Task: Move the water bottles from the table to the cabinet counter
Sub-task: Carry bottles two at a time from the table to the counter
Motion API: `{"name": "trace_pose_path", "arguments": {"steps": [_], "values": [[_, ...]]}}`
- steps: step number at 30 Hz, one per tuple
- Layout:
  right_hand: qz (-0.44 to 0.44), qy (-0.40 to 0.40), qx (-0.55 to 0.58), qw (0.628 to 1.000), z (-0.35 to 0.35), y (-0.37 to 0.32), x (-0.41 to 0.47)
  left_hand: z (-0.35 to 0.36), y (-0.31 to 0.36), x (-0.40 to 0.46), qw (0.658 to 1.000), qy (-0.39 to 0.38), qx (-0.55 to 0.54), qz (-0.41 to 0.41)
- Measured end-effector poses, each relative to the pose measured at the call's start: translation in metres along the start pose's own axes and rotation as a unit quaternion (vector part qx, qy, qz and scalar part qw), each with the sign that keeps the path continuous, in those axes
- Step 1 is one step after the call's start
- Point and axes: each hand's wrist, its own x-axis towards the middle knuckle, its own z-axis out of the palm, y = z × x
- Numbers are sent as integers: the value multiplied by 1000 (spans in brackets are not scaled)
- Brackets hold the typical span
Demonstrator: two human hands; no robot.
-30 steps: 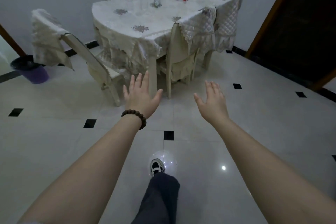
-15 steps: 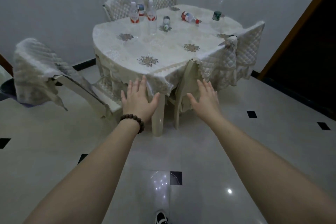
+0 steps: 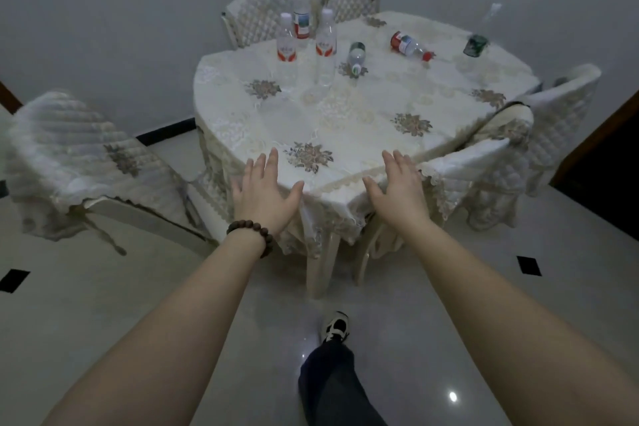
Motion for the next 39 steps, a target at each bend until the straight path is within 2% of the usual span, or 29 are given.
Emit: {"name": "trace_pose_path", "arguments": {"steps": [12, 24, 29, 33, 39], "values": [[-27, -34, 43, 998, 25, -10, 268, 33, 28, 246, 999, -5, 14, -35], [-10, -53, 77, 996, 51, -18, 395, 61, 25, 372, 998, -6, -23, -59], [21, -44, 116, 992, 71, -36, 436, 63, 9, 432, 991, 26, -111, -71], [78, -22, 183, 980, 79, -55, 477, 69, 1, 483, 965, 20, -243, -100], [120, 27, 253, 960, 95, -70, 535, 83, -16, 538, 938, -48, -336, -72]]}}
